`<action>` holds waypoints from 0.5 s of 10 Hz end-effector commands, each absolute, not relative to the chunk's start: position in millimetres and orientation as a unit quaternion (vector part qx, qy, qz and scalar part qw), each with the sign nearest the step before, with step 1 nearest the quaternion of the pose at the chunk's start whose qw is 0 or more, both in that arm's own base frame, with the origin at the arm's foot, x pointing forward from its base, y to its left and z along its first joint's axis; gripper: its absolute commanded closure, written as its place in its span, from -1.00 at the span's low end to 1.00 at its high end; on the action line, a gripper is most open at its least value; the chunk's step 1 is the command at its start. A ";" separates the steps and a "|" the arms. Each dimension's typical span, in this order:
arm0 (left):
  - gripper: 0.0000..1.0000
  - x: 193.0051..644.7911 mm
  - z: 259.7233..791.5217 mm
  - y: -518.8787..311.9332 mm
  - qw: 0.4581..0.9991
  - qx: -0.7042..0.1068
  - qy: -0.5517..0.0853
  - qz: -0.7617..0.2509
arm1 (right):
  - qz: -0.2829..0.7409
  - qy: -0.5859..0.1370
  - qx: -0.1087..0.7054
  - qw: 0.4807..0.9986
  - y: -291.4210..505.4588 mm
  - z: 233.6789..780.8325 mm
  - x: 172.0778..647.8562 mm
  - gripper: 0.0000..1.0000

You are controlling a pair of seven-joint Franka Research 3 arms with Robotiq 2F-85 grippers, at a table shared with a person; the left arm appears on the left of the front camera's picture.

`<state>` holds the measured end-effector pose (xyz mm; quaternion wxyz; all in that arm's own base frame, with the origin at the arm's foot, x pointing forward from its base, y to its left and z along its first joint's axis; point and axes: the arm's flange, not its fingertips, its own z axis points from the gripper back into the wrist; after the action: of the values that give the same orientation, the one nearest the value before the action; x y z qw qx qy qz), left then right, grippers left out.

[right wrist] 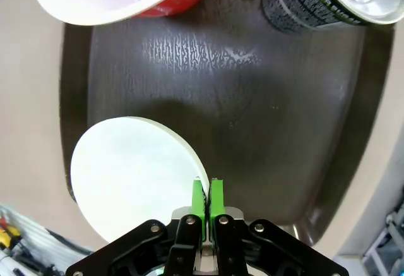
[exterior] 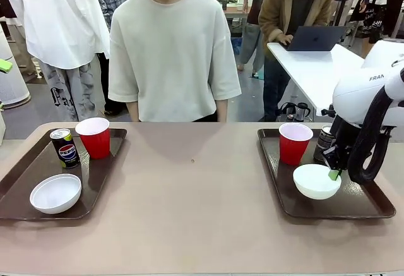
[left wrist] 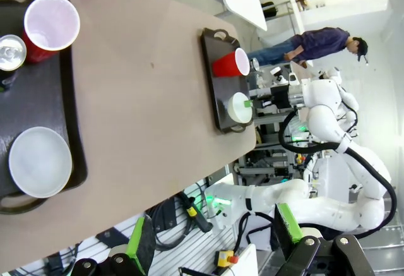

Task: Prepare tableware on both trays.
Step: Pick up a Picnic Bowl from the table and place it on a Handle tray.

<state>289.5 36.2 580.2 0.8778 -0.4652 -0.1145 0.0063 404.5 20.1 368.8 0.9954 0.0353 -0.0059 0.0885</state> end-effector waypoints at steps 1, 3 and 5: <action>-1.00 290.4 582.4 35.9 0.874 -0.472 -0.117 0.003 | 0.092 -0.004 0.067 0.993 18.2 362.8 408.0 0.93; -1.00 290.4 582.4 35.9 0.874 -0.472 -0.117 0.003 | 0.088 -0.005 0.078 0.993 19.6 366.5 408.3 0.53; -1.00 290.4 582.4 35.9 0.874 -0.472 -0.117 0.003 | 0.074 -0.015 0.073 0.994 22.9 386.0 402.7 0.13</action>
<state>289.5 36.2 580.2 0.8778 -0.4652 -0.1145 0.0063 406.8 21.7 373.8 0.9946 0.0665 -0.0107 0.0786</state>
